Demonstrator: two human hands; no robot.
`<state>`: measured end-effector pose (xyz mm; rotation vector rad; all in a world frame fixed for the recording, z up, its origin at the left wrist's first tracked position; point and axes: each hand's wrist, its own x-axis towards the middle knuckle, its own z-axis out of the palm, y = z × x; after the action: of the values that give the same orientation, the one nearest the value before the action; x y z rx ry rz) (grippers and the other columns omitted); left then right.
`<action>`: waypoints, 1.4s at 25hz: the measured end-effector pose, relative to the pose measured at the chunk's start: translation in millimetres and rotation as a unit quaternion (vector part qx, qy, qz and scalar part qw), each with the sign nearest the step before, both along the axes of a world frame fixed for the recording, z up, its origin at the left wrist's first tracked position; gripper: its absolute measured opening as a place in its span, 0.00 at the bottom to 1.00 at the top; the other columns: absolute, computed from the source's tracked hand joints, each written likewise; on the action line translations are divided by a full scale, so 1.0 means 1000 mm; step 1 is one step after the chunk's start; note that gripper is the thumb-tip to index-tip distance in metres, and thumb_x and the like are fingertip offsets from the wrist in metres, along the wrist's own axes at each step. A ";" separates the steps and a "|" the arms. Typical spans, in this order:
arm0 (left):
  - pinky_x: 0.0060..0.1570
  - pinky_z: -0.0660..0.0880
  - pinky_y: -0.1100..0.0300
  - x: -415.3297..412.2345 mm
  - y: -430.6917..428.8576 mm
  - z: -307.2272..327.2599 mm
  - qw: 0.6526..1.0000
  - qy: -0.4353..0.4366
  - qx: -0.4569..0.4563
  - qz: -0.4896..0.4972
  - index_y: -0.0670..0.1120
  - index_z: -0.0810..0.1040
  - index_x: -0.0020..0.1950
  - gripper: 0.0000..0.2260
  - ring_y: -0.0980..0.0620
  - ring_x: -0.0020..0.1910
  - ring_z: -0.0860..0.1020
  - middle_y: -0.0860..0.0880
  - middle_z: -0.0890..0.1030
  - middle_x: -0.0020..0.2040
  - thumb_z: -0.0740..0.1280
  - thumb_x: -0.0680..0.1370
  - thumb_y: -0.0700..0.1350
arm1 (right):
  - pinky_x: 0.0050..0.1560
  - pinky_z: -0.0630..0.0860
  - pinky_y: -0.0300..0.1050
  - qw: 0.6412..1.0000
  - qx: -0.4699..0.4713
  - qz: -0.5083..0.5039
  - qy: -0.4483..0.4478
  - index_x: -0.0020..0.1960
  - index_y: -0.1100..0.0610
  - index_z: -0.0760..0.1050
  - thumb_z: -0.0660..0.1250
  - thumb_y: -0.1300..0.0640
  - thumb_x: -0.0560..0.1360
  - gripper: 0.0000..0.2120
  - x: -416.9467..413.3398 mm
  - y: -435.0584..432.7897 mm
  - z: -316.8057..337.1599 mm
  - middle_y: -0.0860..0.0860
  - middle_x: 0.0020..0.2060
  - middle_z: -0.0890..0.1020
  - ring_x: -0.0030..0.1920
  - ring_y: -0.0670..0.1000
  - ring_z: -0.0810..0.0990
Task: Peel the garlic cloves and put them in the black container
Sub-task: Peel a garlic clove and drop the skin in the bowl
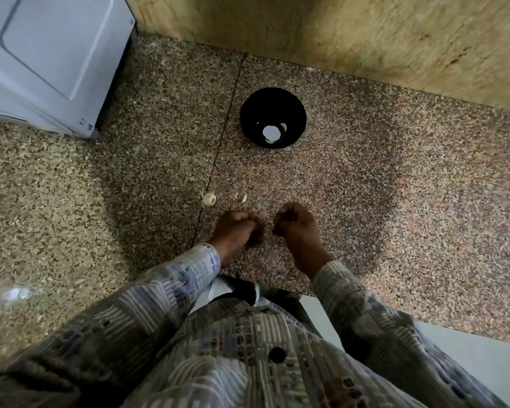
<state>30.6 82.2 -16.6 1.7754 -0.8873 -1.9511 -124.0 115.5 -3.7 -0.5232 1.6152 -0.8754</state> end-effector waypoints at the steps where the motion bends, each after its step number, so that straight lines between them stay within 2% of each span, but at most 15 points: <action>1: 0.38 0.82 0.54 0.000 0.000 0.001 1.000 0.024 0.012 0.013 0.38 0.84 0.51 0.05 0.45 0.39 0.84 0.40 0.86 0.43 0.68 0.80 0.34 | 0.38 0.77 0.44 1.000 -0.004 -0.003 -0.010 0.48 0.58 0.74 0.61 0.77 0.75 0.15 -0.001 0.000 0.000 0.53 0.38 0.79 0.39 0.51 0.76; 3: 0.40 0.82 0.53 -0.001 -0.001 0.004 0.997 0.058 0.026 0.037 0.39 0.84 0.50 0.04 0.44 0.40 0.85 0.39 0.86 0.45 0.69 0.80 0.35 | 0.42 0.77 0.45 1.000 -0.013 0.002 -0.014 0.50 0.59 0.74 0.62 0.76 0.76 0.13 -0.001 0.001 0.000 0.53 0.39 0.79 0.41 0.51 0.77; 5: 0.42 0.83 0.52 -0.005 -0.001 0.007 0.998 0.055 0.012 0.035 0.38 0.85 0.49 0.04 0.43 0.40 0.86 0.39 0.87 0.45 0.70 0.79 0.35 | 0.45 0.78 0.47 0.999 -0.024 0.026 0.015 0.51 0.60 0.74 0.65 0.72 0.77 0.09 -0.002 0.001 -0.001 0.53 0.41 0.81 0.42 0.51 0.78; 7: 0.44 0.84 0.50 -0.008 -0.001 0.007 0.999 0.027 -0.024 0.028 0.39 0.85 0.48 0.04 0.43 0.41 0.86 0.39 0.87 0.43 0.70 0.79 0.35 | 0.46 0.80 0.48 0.995 -0.035 0.054 0.077 0.50 0.57 0.76 0.70 0.68 0.77 0.08 -0.003 0.001 -0.003 0.52 0.42 0.84 0.43 0.50 0.81; 9: 0.43 0.84 0.50 -0.007 -0.001 0.003 0.994 -0.035 -0.102 -0.011 0.42 0.86 0.46 0.04 0.45 0.39 0.86 0.43 0.87 0.39 0.71 0.78 0.38 | 0.44 0.83 0.49 0.989 -0.024 0.075 0.128 0.48 0.52 0.78 0.73 0.64 0.76 0.08 -0.005 -0.001 -0.003 0.50 0.42 0.86 0.42 0.51 0.84; 12: 0.40 0.82 0.58 -0.002 -0.001 -0.002 0.946 -0.157 -0.250 -0.134 0.47 0.88 0.45 0.05 0.54 0.36 0.85 0.53 0.86 0.35 0.73 0.78 0.46 | 0.41 0.84 0.52 0.989 0.007 0.084 0.120 0.49 0.51 0.80 0.75 0.63 0.74 0.09 -0.009 -0.005 -0.003 0.52 0.40 0.87 0.41 0.54 0.86; 13: 0.40 0.81 0.59 -0.002 0.000 -0.001 0.931 -0.174 -0.280 -0.155 0.49 0.88 0.46 0.05 0.56 0.36 0.84 0.55 0.85 0.35 0.73 0.78 0.47 | 0.41 0.84 0.53 0.991 0.012 0.079 0.107 0.49 0.52 0.80 0.76 0.64 0.74 0.09 -0.009 -0.006 -0.003 0.53 0.39 0.87 0.39 0.54 0.86; 15: 0.38 0.79 0.60 -0.003 0.001 0.004 0.923 -0.182 -0.297 -0.162 0.50 0.89 0.46 0.05 0.57 0.35 0.83 0.55 0.85 0.35 0.73 0.77 0.47 | 0.41 0.83 0.53 0.993 0.015 0.065 0.094 0.48 0.54 0.80 0.75 0.65 0.72 0.09 -0.009 -0.008 -0.005 0.54 0.38 0.87 0.37 0.53 0.85; 18: 0.39 0.82 0.59 -0.010 0.002 0.005 0.955 -0.140 -0.236 -0.110 0.48 0.89 0.45 0.05 0.53 0.36 0.85 0.52 0.86 0.34 0.73 0.77 0.43 | 0.42 0.83 0.54 0.995 0.007 0.049 0.083 0.48 0.58 0.80 0.74 0.67 0.73 0.07 -0.008 -0.007 -0.007 0.58 0.39 0.86 0.36 0.54 0.84; 21: 0.45 0.85 0.49 -0.016 -0.002 0.004 0.996 -0.007 -0.076 0.038 0.40 0.87 0.49 0.04 0.40 0.42 0.87 0.42 0.87 0.41 0.72 0.78 0.36 | 0.45 0.84 0.56 0.999 -0.016 0.028 0.041 0.48 0.61 0.79 0.70 0.68 0.76 0.04 -0.011 -0.003 -0.009 0.64 0.42 0.85 0.39 0.57 0.84; 23: 0.43 0.84 0.51 -0.013 -0.005 0.006 0.993 0.068 0.016 0.094 0.36 0.84 0.54 0.06 0.40 0.43 0.86 0.38 0.87 0.46 0.70 0.79 0.35 | 0.49 0.84 0.56 0.998 -0.018 0.004 -0.055 0.51 0.63 0.77 0.68 0.68 0.79 0.03 -0.014 -0.001 -0.011 0.64 0.43 0.84 0.43 0.60 0.85; 26: 0.41 0.83 0.53 -0.011 -0.008 0.005 0.978 0.144 0.093 0.120 0.36 0.82 0.55 0.07 0.44 0.43 0.86 0.38 0.86 0.47 0.67 0.81 0.37 | 0.43 0.83 0.48 0.988 0.006 -0.020 -0.152 0.54 0.63 0.76 0.64 0.67 0.82 0.04 -0.017 -0.003 -0.011 0.60 0.41 0.83 0.40 0.56 0.84; 29: 0.41 0.83 0.53 -0.019 -0.015 -0.002 0.971 0.132 0.135 0.149 0.38 0.83 0.51 0.06 0.45 0.41 0.85 0.40 0.86 0.46 0.68 0.81 0.39 | 0.43 0.83 0.47 0.983 0.045 -0.049 -0.173 0.51 0.62 0.77 0.61 0.67 0.83 0.07 -0.015 -0.007 -0.009 0.59 0.41 0.82 0.39 0.54 0.82; 32: 0.39 0.84 0.53 -0.032 -0.029 -0.007 0.971 0.097 0.141 0.167 0.39 0.84 0.51 0.06 0.47 0.39 0.85 0.42 0.86 0.45 0.68 0.81 0.40 | 0.56 0.82 0.59 0.971 0.081 -0.105 -0.198 0.50 0.63 0.78 0.61 0.67 0.83 0.08 -0.013 -0.009 -0.012 0.61 0.43 0.83 0.43 0.58 0.83; 35: 0.41 0.85 0.55 -0.040 -0.039 -0.009 0.972 0.076 0.129 0.180 0.40 0.83 0.50 0.05 0.49 0.39 0.84 0.44 0.86 0.43 0.68 0.81 0.38 | 0.61 0.79 0.62 0.970 0.097 -0.121 -0.186 0.49 0.62 0.79 0.63 0.67 0.82 0.07 -0.011 -0.011 -0.016 0.60 0.44 0.83 0.46 0.59 0.82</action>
<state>-9.1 43.1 -25.7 1.7441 -0.2458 -1.9888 -135.2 104.3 -20.1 -0.0179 1.4120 -0.9205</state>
